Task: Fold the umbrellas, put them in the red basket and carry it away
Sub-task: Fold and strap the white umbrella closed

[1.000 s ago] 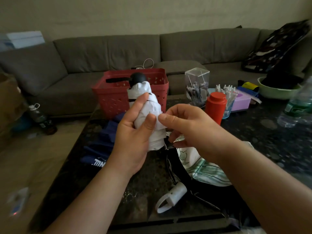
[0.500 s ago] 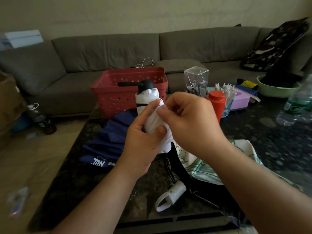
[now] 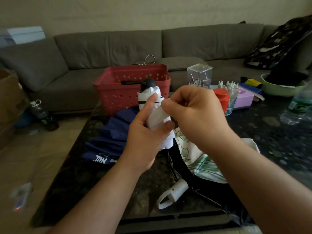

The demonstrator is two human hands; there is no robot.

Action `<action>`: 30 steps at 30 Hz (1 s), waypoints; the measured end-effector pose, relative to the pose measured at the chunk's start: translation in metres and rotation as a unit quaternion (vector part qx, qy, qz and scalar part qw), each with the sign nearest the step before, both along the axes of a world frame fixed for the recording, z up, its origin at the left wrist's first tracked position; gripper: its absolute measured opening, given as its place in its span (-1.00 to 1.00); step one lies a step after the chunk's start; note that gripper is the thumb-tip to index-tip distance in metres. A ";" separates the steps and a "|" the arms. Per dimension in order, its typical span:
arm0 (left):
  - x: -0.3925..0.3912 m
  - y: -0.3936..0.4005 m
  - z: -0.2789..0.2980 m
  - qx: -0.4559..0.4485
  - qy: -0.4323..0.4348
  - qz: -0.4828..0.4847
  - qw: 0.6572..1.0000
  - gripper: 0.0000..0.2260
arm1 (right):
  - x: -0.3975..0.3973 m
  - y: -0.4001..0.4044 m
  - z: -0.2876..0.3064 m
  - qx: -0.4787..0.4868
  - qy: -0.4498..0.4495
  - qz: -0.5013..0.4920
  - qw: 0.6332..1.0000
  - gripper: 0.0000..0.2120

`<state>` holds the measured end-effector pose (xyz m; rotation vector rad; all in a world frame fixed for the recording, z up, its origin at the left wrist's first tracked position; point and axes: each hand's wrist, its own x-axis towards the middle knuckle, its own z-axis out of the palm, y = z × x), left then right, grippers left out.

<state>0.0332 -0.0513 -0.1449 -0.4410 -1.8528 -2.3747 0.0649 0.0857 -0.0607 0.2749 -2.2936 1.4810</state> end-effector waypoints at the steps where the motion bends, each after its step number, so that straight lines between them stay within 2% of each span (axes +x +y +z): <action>1: 0.000 -0.001 0.001 0.005 -0.002 0.011 1.000 -0.34 | -0.001 0.004 0.000 -0.007 -0.009 0.000 1.000 -0.74; 8: 0.002 0.005 0.001 -0.069 0.017 0.050 0.996 -0.27 | 0.009 -0.004 0.000 0.018 0.014 0.042 0.999 -0.75; 10: 0.001 0.004 0.003 -0.045 0.017 0.040 0.998 -0.26 | 0.005 0.002 0.001 -0.004 0.002 0.041 0.999 -0.75; 15: 0.005 0.000 0.013 0.036 -0.007 -0.012 0.999 -0.31 | -0.004 0.018 -0.002 -0.181 -0.092 0.062 0.977 -0.75; 23: 0.014 -0.001 0.028 0.161 0.000 -0.106 0.981 -0.16 | -0.007 0.015 -0.014 -0.221 -0.109 0.074 0.966 -0.71; 30: 0.016 -0.004 0.031 0.197 -0.018 -0.143 0.970 -0.10 | -0.006 -0.002 -0.027 -0.309 -0.214 0.135 0.917 -0.70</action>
